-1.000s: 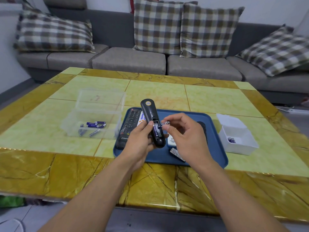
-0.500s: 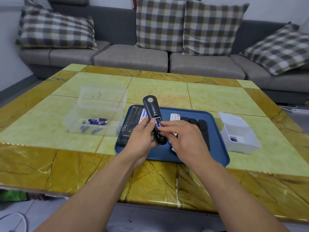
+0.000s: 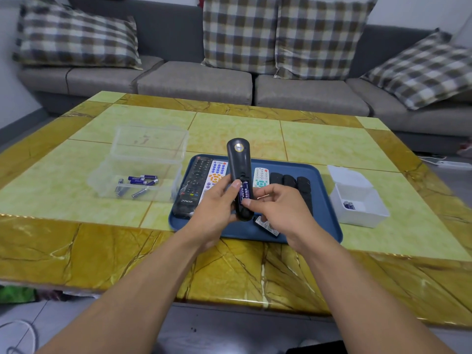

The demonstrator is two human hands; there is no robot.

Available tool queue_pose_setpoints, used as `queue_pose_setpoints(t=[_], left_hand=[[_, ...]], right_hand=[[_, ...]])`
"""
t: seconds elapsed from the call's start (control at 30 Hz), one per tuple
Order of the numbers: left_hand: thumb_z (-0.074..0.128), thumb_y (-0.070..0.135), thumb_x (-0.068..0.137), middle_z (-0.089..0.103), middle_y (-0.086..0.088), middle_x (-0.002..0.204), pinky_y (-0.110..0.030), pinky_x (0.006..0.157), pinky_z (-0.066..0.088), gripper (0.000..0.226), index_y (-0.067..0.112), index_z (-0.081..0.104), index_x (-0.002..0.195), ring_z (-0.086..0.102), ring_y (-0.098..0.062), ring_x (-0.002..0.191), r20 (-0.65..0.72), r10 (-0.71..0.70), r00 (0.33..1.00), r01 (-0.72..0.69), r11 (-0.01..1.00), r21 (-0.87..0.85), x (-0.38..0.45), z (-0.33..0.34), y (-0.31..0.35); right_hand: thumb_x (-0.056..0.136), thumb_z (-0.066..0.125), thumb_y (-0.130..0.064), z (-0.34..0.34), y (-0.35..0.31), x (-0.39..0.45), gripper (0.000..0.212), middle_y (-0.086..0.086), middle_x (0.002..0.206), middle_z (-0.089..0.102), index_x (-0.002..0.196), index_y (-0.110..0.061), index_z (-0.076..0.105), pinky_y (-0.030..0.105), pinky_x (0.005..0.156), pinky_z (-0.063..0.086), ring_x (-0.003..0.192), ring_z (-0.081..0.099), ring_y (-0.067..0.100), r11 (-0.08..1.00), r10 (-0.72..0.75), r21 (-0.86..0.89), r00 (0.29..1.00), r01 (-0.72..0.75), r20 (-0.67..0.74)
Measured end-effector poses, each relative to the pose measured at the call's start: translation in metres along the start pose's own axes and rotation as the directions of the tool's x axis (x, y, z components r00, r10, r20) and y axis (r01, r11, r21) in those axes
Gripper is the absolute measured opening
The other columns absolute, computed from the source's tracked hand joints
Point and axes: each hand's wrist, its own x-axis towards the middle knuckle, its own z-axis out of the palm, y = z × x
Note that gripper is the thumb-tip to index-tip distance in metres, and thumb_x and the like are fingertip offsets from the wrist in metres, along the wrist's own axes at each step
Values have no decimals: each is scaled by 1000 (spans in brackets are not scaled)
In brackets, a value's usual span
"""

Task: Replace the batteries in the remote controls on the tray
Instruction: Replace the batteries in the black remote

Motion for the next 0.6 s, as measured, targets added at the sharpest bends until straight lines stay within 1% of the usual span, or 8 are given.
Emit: queue_pose_setpoints(t=[0.1,0.13,0.27,0.33,0.43,0.5,0.53,0.6], left_hand=[[39,26,110,74,-9,118,-42,89,61,31,19,57,135,71,-24,112,-32,11,999,-11,1000,-21,1,2,-1],[39,25,110,74,-9,118,-41,88,61,31,20,56,135,71,-24,112,-39,12,999,-13,1000,-29,1,3,-1],[39,24,110,74,-9,119,-41,87,61,31,19,56,135,71,-25,110,-26,11,1000,-11,1000,-15,1,4,-3],[39,24,110,73,-8,120,-40,87,61,32,19,55,136,72,-24,109,-27,11,1000,-11,1000,-1,1,3,-3],[40,26,110,74,-10,119,-41,87,61,30,22,56,135,73,-26,107,-65,11,998,-12,1000,-9,1,2,-3],[40,27,110,74,-11,116,-42,82,63,26,24,57,129,75,-29,100,-137,0,991,-2,1000,-21,0,0,-3],[39,28,110,75,-10,113,-43,79,64,26,25,56,129,76,-28,95,-165,-16,986,11,999,-31,0,0,-3],[37,31,110,75,-9,110,-47,72,64,27,26,53,132,77,-28,88,-191,-56,980,44,997,-68,-1,-2,-3]], right_hand=[[82,81,-23,-3,1,0,10,-7,86,77,90,-21,75,17,51,44,54,60,0,1000,-1,-22,999,2,35],[84,79,-22,-4,1,0,9,-6,85,77,92,-22,77,16,51,43,52,59,-2,1000,-6,-23,999,7,48],[88,74,-19,-3,2,2,11,-7,77,76,95,-26,76,19,62,44,60,62,-4,997,-21,-76,999,25,47],[87,74,-22,0,4,3,11,-9,74,74,96,-28,75,22,65,46,61,62,-3,989,-43,-139,999,47,31],[83,79,-31,-4,5,6,13,-10,79,74,96,-30,75,25,70,54,69,67,0,971,-126,-205,992,126,10],[82,80,-38,-13,6,9,14,-11,83,72,90,-31,71,30,73,57,75,68,5,935,-155,-328,987,131,-45],[80,80,-40,-18,7,10,16,-12,84,70,88,-31,68,34,75,57,78,68,8,895,-145,-434,987,104,-63],[76,81,-45,-24,10,9,23,-12,88,69,84,-32,65,36,76,55,85,66,13,735,-68,-678,996,16,-50]])
